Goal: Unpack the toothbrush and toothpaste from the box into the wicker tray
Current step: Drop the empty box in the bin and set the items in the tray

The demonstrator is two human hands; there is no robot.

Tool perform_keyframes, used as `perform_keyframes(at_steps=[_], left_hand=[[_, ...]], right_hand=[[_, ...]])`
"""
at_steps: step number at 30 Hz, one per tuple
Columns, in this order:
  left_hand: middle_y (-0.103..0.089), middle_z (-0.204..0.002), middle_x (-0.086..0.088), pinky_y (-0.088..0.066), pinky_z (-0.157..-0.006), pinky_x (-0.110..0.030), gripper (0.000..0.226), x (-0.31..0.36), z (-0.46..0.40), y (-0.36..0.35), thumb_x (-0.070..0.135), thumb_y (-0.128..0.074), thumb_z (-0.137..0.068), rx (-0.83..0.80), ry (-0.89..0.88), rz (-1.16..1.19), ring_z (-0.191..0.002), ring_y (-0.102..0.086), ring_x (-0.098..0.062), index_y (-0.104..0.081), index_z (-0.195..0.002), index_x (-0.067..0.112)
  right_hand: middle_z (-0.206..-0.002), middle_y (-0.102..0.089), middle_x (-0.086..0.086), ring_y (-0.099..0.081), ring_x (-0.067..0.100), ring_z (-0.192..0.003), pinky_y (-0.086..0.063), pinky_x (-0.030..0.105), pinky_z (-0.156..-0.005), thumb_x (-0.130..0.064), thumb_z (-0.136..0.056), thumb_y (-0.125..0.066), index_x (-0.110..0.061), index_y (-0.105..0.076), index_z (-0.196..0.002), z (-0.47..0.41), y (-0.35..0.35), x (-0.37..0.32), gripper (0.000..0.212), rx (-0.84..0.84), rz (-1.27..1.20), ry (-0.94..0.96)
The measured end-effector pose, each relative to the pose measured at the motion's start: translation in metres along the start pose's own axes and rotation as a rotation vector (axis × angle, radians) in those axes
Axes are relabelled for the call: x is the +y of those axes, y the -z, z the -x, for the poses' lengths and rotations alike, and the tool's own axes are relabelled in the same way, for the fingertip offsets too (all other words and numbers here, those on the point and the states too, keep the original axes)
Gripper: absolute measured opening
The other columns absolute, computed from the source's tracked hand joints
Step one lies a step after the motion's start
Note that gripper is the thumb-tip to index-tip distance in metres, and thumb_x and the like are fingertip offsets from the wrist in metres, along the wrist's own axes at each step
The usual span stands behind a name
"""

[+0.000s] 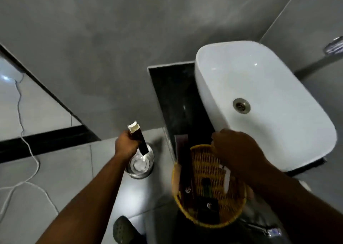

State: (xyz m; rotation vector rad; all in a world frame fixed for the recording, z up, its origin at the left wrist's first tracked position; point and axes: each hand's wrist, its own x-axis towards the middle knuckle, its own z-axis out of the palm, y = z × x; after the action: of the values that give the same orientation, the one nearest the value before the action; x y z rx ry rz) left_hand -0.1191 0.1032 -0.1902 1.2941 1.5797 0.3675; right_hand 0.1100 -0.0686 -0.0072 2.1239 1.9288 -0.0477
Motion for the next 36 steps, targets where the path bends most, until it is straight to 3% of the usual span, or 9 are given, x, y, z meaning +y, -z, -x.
perform_keyframes(at_steps=[4,8,12,16,19,23,27,31,36], left_hand=[[-0.067,-0.123,-0.018,-0.046,-0.090,-0.034,0.051,-0.047,-0.013,-0.013,0.011,-0.073,-0.075,0.005,0.053,-0.081,-0.115,-0.061,-0.036,-0.057,-0.124,0.010],[-0.048,-0.147,-0.022,-0.041,-0.110,-0.043,0.086,-0.072,-0.017,-0.009,0.023,-0.080,-0.075,0.033,0.128,-0.057,-0.134,-0.047,-0.038,-0.033,-0.147,0.010],[-0.053,-0.142,-0.021,-0.044,-0.107,-0.045,0.069,-0.066,0.001,0.005,0.022,-0.074,-0.080,0.150,0.091,-0.056,-0.130,-0.051,-0.037,-0.044,-0.141,0.008],[-0.070,-0.107,-0.004,-0.050,-0.095,-0.037,0.021,-0.016,0.060,0.014,0.021,-0.066,-0.085,0.341,-0.094,0.149,-0.103,-0.066,-0.025,-0.069,-0.105,0.015],[-0.073,-0.088,0.000,-0.056,-0.081,-0.035,0.020,0.032,0.137,0.002,0.010,-0.065,-0.085,0.135,-0.302,0.239,-0.081,-0.067,-0.016,-0.072,-0.082,0.029],[-0.071,-0.084,0.008,-0.057,-0.074,-0.035,0.017,0.075,0.217,-0.036,0.010,-0.073,-0.081,-0.325,-0.432,0.131,-0.081,-0.070,-0.017,-0.077,-0.088,0.026],[-0.078,-0.084,0.007,-0.059,-0.070,-0.032,0.015,0.098,0.229,-0.066,0.026,-0.076,-0.080,-0.511,-0.343,0.114,-0.076,-0.072,-0.009,-0.079,-0.092,0.018],[-0.059,-0.045,0.007,-0.041,-0.040,-0.022,0.038,0.092,0.232,-0.085,0.018,-0.076,-0.080,-0.501,-0.202,0.226,-0.039,-0.054,-0.005,-0.062,-0.046,0.026],[-0.056,-0.045,0.000,-0.041,-0.036,-0.018,0.021,0.079,0.233,-0.101,0.011,-0.075,-0.081,-0.576,0.123,0.319,-0.035,-0.049,-0.009,-0.065,-0.062,0.013]], right_hand=[[-0.060,-0.052,0.004,-0.059,0.030,-0.048,-0.040,0.032,-0.047,-0.014,-0.081,-0.070,-0.015,-0.046,-0.066,-0.006,-0.003,-0.013,0.028,0.050,-0.058,-0.019],[-0.072,-0.062,0.010,-0.064,0.034,-0.060,-0.051,0.038,-0.055,-0.010,-0.085,-0.066,-0.010,-0.054,-0.074,-0.011,-0.004,-0.021,0.016,0.028,-0.065,-0.045],[-0.077,-0.063,0.010,-0.065,0.034,-0.063,-0.055,0.040,-0.059,-0.010,-0.087,-0.064,-0.010,-0.056,-0.078,-0.013,-0.003,-0.022,0.013,0.033,-0.133,-0.060],[-0.075,-0.065,0.011,-0.065,0.033,-0.063,-0.050,0.036,-0.058,-0.018,-0.091,-0.060,-0.009,-0.056,-0.078,-0.010,-0.002,-0.013,0.016,0.087,-0.163,-0.055],[-0.064,-0.056,0.007,-0.057,0.027,-0.052,-0.039,0.029,-0.051,-0.021,-0.093,-0.056,-0.011,-0.053,-0.071,-0.001,0.010,-0.002,0.025,0.149,-0.210,-0.070],[-0.051,-0.031,-0.007,-0.040,0.018,-0.043,-0.015,0.020,-0.043,-0.017,-0.088,-0.064,-0.016,-0.041,-0.059,0.012,0.037,0.011,0.036,0.230,-0.305,-0.102],[-0.055,-0.052,0.008,-0.053,0.027,-0.049,-0.021,0.022,-0.045,-0.017,-0.082,-0.065,-0.011,-0.052,-0.060,0.015,0.043,0.008,0.027,0.287,-0.289,-0.143],[-0.056,-0.045,0.006,-0.044,0.028,-0.055,-0.021,0.026,-0.045,-0.017,-0.084,-0.058,-0.013,-0.043,-0.059,0.017,0.026,-0.001,0.030,0.316,-0.492,-0.248],[-0.056,-0.058,0.020,-0.053,0.036,-0.059,-0.046,0.042,-0.054,-0.019,-0.086,-0.063,-0.004,-0.048,-0.059,0.016,0.027,0.009,0.034,0.464,-0.760,-0.396]])
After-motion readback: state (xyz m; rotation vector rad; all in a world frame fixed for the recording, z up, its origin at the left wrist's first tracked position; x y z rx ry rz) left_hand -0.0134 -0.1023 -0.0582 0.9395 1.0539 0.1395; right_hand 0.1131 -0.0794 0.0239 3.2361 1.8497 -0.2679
